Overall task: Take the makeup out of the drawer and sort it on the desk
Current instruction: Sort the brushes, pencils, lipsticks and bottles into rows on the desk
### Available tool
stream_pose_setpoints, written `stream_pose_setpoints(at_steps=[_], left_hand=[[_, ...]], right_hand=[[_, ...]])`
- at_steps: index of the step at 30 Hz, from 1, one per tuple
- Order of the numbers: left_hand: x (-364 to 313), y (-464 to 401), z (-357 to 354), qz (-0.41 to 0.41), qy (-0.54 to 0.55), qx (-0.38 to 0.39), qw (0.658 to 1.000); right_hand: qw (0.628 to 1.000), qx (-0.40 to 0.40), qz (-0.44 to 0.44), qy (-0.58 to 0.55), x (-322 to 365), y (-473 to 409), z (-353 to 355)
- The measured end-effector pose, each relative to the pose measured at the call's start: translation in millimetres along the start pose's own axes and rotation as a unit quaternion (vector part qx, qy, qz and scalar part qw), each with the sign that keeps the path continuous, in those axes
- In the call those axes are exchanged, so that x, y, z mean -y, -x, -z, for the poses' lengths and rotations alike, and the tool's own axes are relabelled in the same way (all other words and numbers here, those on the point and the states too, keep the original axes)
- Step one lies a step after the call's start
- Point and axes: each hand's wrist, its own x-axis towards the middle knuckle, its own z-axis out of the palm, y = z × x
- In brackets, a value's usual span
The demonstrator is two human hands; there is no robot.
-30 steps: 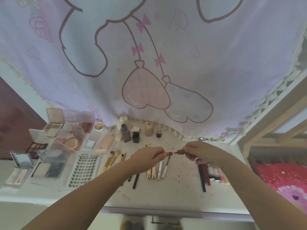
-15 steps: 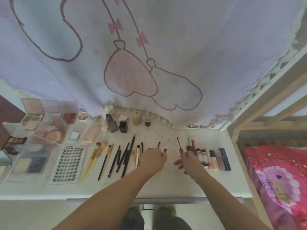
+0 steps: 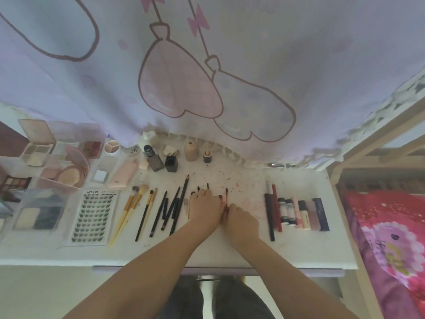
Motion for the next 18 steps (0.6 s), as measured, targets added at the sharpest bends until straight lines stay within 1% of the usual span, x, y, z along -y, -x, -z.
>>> stream_pose_setpoints(at_steps=[4, 7, 9, 12, 14, 18], left_hand=[[3.1, -3.7, -1.8, -0.004, 0.014, -0.01, 1.0], [-7.6, -5.6, 3.4, -0.031, 0.022, -0.033, 0.999], [-23.5, -5.7, 7.7, -0.064, 0.039, -0.052, 0.996], [-58.8, -3.9, 8.6, -0.109, 0.064, -0.045, 0.991], [-82.8, -3.9, 3.0, -0.106, 0.062, -0.015, 0.992], [-107.6, -8.7, -9.3, -0.049, 0.045, 0.024, 0.998]], right_hand=[[1.0, 0.011, 0.02, 0.007, -3.1, -5.8, 0.9], [0.998, -0.028, 0.037, 0.037, -23.6, -15.3, 17.6], [0.999, -0.049, 0.005, 0.007, -47.4, -27.8, 37.9], [0.998, -0.035, -0.044, -0.027, -80.2, -45.9, 66.2], [0.998, -0.017, -0.051, -0.036, -90.1, -53.6, 74.9], [0.999, 0.012, -0.035, -0.018, -90.6, -60.3, 72.4]])
